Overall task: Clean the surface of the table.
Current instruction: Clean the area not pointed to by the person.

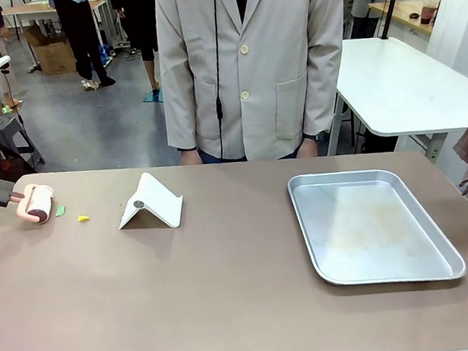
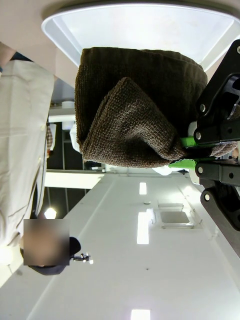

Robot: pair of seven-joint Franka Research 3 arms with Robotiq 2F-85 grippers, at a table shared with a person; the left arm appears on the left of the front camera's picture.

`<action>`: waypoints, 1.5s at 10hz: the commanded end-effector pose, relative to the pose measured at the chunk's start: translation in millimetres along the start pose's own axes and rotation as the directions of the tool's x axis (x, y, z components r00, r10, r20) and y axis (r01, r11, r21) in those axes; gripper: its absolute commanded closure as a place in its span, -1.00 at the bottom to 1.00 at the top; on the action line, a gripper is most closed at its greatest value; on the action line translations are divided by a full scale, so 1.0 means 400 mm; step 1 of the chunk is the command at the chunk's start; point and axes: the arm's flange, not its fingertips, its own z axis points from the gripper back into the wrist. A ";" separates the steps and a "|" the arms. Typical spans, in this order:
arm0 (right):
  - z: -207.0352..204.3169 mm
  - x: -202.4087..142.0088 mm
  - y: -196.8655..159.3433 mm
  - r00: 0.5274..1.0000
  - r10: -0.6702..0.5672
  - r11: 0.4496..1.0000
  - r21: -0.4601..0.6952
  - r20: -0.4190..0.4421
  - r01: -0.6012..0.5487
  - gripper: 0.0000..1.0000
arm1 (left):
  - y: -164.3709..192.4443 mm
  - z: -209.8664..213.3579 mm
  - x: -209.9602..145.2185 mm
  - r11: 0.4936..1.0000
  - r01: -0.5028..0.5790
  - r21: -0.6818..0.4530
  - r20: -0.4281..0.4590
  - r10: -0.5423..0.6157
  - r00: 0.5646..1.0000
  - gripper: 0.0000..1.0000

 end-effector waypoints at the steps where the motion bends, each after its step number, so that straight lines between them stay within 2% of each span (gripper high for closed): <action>1: 0.001 -0.002 0.009 1.000 0.007 1.000 0.000 0.001 -0.007 0.80 | -0.008 -0.022 0.009 0.999 -0.024 0.025 -0.023 0.025 0.999 0.55; 6: 0.001 -0.002 0.009 1.000 0.007 1.000 0.000 0.001 -0.007 0.80 | -0.021 -0.080 0.019 0.998 -0.005 0.065 -0.069 0.009 0.998 0.55; 11: 0.001 -0.002 0.009 1.000 0.007 1.000 0.000 0.001 -0.007 0.80 | -0.098 -0.180 0.026 0.997 0.037 0.064 -0.146 -0.027 0.989 0.55; 15: 0.001 -0.002 0.009 1.000 0.007 1.000 0.000 0.001 -0.007 0.80 | -0.160 -0.229 0.043 0.998 0.028 0.060 -0.161 -0.018 0.987 0.55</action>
